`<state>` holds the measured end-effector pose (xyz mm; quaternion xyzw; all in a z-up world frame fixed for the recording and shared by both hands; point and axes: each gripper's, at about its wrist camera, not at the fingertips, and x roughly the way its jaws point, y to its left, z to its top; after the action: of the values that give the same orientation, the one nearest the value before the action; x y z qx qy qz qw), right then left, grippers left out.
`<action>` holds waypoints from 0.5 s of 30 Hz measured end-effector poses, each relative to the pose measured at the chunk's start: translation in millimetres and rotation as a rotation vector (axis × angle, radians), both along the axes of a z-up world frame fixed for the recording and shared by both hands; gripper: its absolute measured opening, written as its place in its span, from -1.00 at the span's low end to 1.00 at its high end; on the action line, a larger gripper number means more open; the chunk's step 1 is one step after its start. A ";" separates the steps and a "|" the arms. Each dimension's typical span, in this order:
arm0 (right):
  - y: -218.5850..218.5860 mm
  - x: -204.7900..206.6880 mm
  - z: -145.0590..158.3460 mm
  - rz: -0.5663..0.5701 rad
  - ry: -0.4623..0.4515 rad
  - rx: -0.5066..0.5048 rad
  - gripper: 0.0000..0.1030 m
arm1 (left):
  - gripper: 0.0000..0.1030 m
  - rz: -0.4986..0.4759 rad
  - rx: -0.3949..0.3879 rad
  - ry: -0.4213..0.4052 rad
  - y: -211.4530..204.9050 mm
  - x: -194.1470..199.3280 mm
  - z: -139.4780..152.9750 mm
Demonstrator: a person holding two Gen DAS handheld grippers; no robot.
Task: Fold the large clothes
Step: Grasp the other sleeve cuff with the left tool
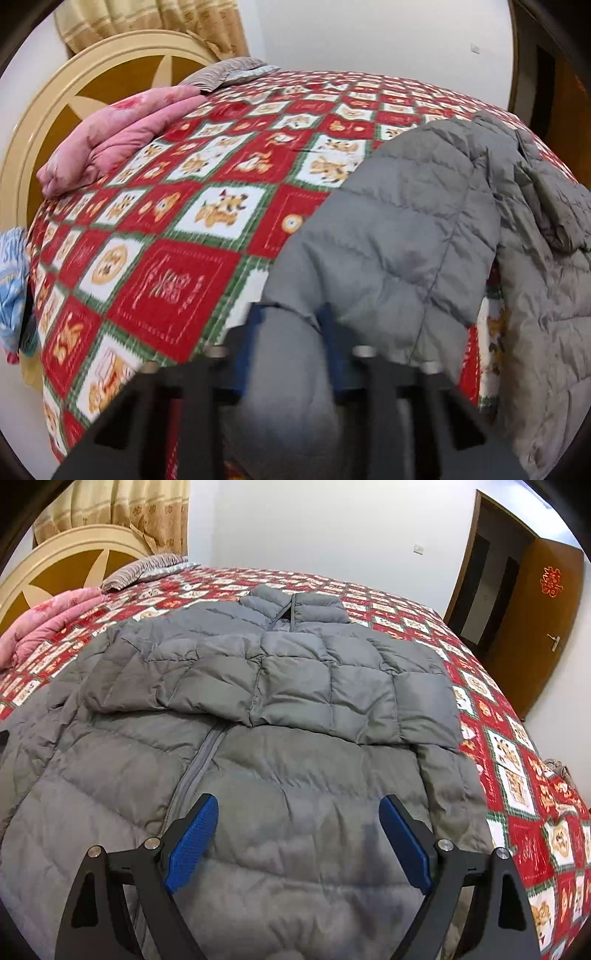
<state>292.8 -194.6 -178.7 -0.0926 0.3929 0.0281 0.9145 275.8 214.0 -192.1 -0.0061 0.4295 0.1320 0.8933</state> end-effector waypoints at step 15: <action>-24.6 -9.0 7.9 -0.070 -0.056 0.054 0.72 | -0.85 0.014 0.244 -0.259 -6.0 20.0 124.6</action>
<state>283.7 -219.2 -170.9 -0.0551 0.3690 0.0040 0.9278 295.8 208.0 -67.5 0.0822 0.2916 0.1875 0.9344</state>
